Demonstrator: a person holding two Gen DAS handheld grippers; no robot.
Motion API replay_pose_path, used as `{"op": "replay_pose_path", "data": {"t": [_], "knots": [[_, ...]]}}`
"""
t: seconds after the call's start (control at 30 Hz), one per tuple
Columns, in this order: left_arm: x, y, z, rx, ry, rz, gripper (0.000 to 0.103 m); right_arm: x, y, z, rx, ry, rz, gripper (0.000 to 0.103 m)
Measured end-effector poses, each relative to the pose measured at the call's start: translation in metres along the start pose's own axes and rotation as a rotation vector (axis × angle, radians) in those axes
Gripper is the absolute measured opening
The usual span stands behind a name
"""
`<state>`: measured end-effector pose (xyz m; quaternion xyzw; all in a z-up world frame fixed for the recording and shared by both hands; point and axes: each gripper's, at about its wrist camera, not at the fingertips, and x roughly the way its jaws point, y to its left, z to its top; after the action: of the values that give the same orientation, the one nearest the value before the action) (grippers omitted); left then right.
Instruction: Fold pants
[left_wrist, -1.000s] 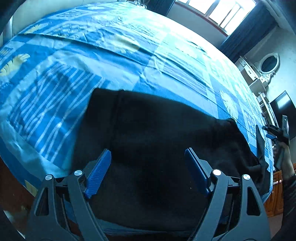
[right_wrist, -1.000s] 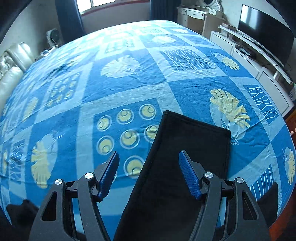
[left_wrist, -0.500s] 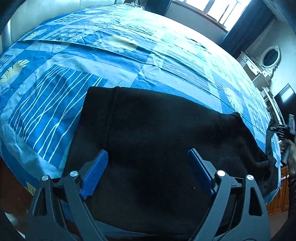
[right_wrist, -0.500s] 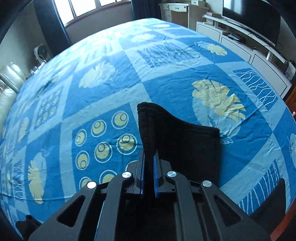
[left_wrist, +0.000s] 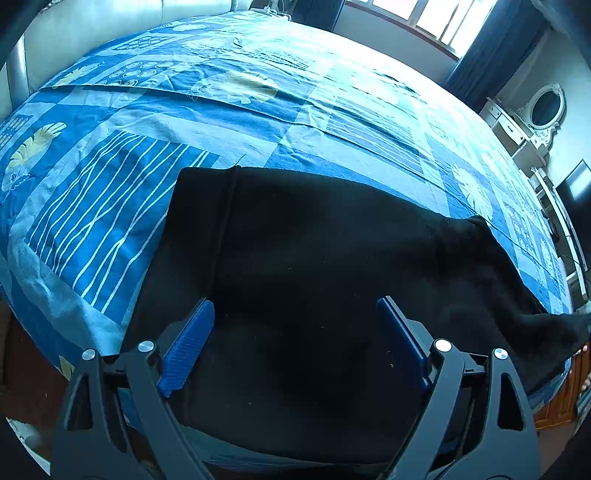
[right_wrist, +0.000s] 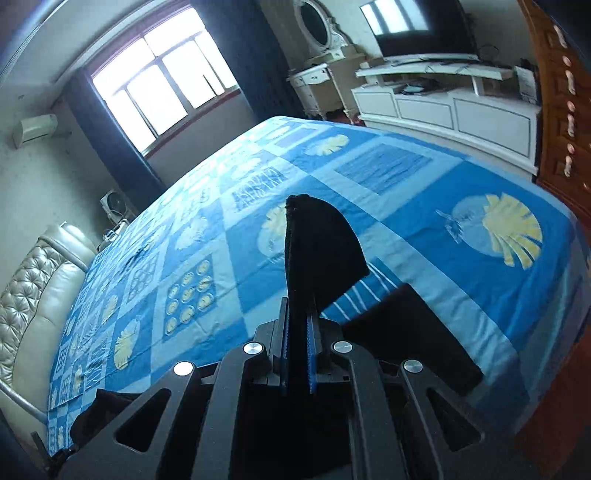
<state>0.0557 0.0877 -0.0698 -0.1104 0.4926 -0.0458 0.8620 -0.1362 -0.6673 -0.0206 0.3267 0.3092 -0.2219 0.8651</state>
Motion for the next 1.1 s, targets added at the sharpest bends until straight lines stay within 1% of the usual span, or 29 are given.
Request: {"op": "replay_pose_path", "data": {"t": [0.03, 0.13, 0.2, 0.27, 0.33, 0.37, 0.4, 0.43, 0.47, 0.6, 0.63, 0.67, 0.7, 0.8, 0.87, 0.9, 0.97, 1.0, 1.03, 1.1], "knots": [[0.000, -0.001, 0.000, 0.002, -0.001, 0.005, 0.089, 0.006, -0.016, -0.009, 0.035, 0.021, 0.001, 0.007], [0.001, -0.005, -0.002, 0.018, -0.006, 0.032, 0.090, 0.024, -0.046, -0.029, 0.124, 0.066, 0.014, 0.007], [0.002, -0.008, -0.004, 0.028, -0.009, 0.048, 0.090, 0.031, -0.055, -0.038, 0.155, 0.081, 0.026, 0.007], [0.001, -0.008, -0.005, 0.027, -0.010, 0.055, 0.090, 0.035, -0.061, -0.043, 0.204, 0.085, 0.061, 0.008], [0.001, -0.009, -0.005, 0.025, -0.009, 0.059, 0.090, 0.038, -0.067, -0.043, 0.252, 0.093, 0.096, 0.011], [0.001, -0.009, -0.005, 0.024, -0.008, 0.060, 0.090, 0.039, -0.068, -0.042, 0.258, 0.091, 0.101, 0.013], [0.001, -0.010, -0.006, 0.023, -0.007, 0.062, 0.091, 0.038, -0.069, -0.040, 0.262, 0.084, 0.097, 0.020], [0.001, -0.010, -0.006, 0.022, -0.006, 0.065, 0.091, 0.037, -0.072, -0.038, 0.272, 0.072, 0.090, 0.031], [0.001, -0.010, -0.006, 0.022, -0.006, 0.068, 0.091, 0.037, -0.074, -0.036, 0.287, 0.060, 0.089, 0.032], [0.003, -0.012, -0.006, 0.015, -0.008, 0.083, 0.093, 0.046, -0.093, -0.029, 0.397, 0.055, 0.122, 0.032], [0.003, -0.013, -0.006, 0.014, -0.007, 0.085, 0.094, 0.049, -0.095, -0.028, 0.416, 0.059, 0.129, 0.030], [0.004, -0.014, -0.006, 0.014, -0.007, 0.088, 0.094, 0.049, -0.095, -0.025, 0.417, 0.057, 0.121, 0.024], [0.005, -0.014, -0.006, 0.014, -0.006, 0.093, 0.095, 0.048, -0.093, -0.023, 0.410, 0.056, 0.118, 0.007], [0.006, -0.016, -0.006, 0.012, -0.006, 0.106, 0.095, 0.032, -0.088, -0.020, 0.386, 0.014, 0.131, 0.007], [0.006, -0.016, -0.006, 0.011, -0.008, 0.109, 0.095, 0.024, -0.086, -0.023, 0.353, 0.001, 0.110, 0.007], [0.007, -0.016, -0.006, 0.011, -0.009, 0.108, 0.096, 0.024, -0.089, -0.027, 0.342, 0.007, 0.096, 0.007], [0.008, -0.016, -0.006, 0.013, -0.011, 0.108, 0.096, 0.036, -0.099, -0.036, 0.325, 0.053, 0.056, 0.007], [0.009, -0.016, -0.006, 0.015, -0.011, 0.110, 0.096, 0.042, -0.104, -0.039, 0.317, 0.070, 0.065, 0.007], [0.009, -0.016, -0.006, 0.019, -0.011, 0.113, 0.096, 0.043, -0.108, -0.040, 0.314, 0.067, 0.078, 0.006], [0.009, -0.017, -0.007, 0.024, -0.012, 0.115, 0.097, 0.041, -0.111, -0.038, 0.343, 0.070, 0.105, 0.007]]}}
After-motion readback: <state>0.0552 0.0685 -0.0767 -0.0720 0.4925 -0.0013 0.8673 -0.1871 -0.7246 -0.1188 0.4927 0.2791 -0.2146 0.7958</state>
